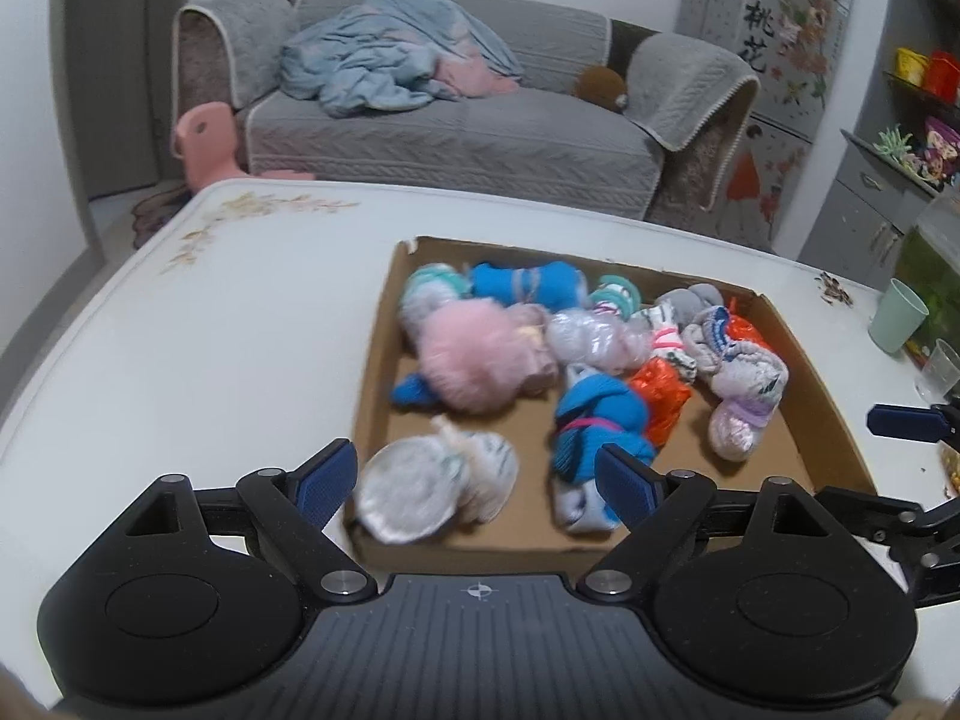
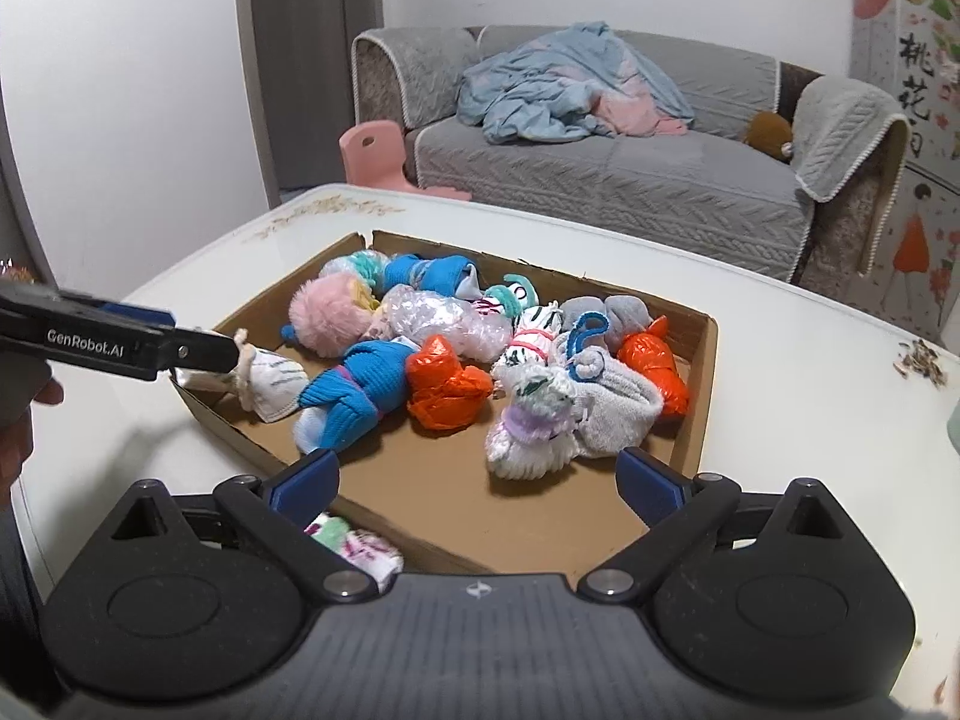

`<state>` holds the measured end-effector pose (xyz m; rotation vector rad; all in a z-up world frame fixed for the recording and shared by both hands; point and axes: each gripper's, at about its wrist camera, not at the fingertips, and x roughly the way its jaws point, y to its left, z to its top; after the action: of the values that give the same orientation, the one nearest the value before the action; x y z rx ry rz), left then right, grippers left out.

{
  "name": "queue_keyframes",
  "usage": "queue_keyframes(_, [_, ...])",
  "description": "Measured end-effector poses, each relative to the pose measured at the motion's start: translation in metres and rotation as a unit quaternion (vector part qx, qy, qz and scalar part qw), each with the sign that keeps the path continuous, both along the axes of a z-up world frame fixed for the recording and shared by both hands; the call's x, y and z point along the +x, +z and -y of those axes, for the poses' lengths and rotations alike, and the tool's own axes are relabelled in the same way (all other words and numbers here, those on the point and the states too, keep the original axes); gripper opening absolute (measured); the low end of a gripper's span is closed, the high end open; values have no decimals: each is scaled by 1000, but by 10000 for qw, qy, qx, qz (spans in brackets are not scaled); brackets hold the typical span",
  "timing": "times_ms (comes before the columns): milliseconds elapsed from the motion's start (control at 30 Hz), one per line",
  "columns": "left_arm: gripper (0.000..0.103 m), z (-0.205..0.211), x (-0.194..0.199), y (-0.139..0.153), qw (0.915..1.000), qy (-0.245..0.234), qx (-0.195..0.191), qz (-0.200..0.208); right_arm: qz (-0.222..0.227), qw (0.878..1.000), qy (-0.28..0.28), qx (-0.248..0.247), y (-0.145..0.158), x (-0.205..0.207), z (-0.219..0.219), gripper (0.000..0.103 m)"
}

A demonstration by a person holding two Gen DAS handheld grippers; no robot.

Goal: Organize objects
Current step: 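Move both grippers back beside the box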

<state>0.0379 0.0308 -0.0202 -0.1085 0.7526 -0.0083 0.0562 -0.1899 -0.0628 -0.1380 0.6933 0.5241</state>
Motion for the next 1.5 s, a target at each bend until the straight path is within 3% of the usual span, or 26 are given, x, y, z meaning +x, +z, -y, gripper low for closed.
queue_keyframes(567, [91,19,-46,-15,9997,-152,213,40,-18,9985,-393,392,-4,-44,-17,102])
queue_keyframes(667, [102,27,-44,-9,9992,-155,347,100,-65,9968,-663,449,-1,-46,-17,102])
queue_keyframes(967, [102,41,-28,-6,9983,-448,361,18,-366,9866,-1462,630,-6,-34,-15,102])
queue_keyframes(1133, [102,43,-21,-9,9976,-429,521,-127,-497,9843,-1595,574,-12,-29,-17,102])
queue_keyframes(1500, [102,32,-6,-11,9982,-373,342,-318,-621,9839,-1605,479,-13,-20,-23,102])
